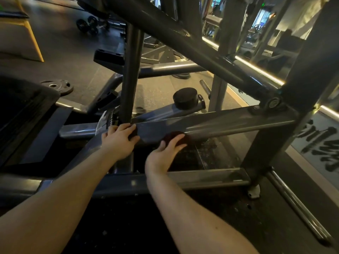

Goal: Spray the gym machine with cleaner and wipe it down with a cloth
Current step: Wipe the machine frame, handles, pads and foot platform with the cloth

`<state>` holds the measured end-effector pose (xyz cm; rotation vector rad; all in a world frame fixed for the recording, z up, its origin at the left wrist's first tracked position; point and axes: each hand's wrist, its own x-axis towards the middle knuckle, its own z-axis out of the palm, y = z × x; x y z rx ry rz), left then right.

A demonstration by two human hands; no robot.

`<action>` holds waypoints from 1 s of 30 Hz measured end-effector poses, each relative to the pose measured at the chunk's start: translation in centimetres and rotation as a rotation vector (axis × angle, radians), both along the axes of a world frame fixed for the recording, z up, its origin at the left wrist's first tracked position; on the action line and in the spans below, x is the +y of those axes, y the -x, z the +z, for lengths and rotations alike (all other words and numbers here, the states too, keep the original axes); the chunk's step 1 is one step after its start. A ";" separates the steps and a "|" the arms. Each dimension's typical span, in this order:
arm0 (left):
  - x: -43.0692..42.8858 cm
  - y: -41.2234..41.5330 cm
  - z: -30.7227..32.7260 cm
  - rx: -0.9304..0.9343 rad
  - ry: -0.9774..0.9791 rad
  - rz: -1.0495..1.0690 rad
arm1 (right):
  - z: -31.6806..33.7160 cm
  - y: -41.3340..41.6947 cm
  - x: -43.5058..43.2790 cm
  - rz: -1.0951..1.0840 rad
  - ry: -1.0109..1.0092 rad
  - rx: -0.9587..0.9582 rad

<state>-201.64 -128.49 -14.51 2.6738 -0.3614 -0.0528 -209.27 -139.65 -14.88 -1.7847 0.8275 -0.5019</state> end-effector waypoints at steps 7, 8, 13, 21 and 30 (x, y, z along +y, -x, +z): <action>0.3 -0.1 0.4 0.026 -0.012 -0.026 | -1.1 0.5 -1.6 0.060 -0.050 -0.100; 0.4 0.0 0.4 0.024 -0.011 -0.033 | -0.8 0.4 -2.6 0.040 -0.064 -0.125; 0.5 0.2 0.7 0.036 0.011 -0.057 | 0.3 -0.5 -8.1 -0.132 -0.050 -0.243; 0.5 0.1 0.5 0.037 0.004 -0.033 | 0.2 -0.8 -2.6 -0.160 -0.137 -0.196; 0.9 -0.3 0.0 0.022 0.000 -0.066 | 2.0 4.3 -7.1 0.080 0.068 -0.241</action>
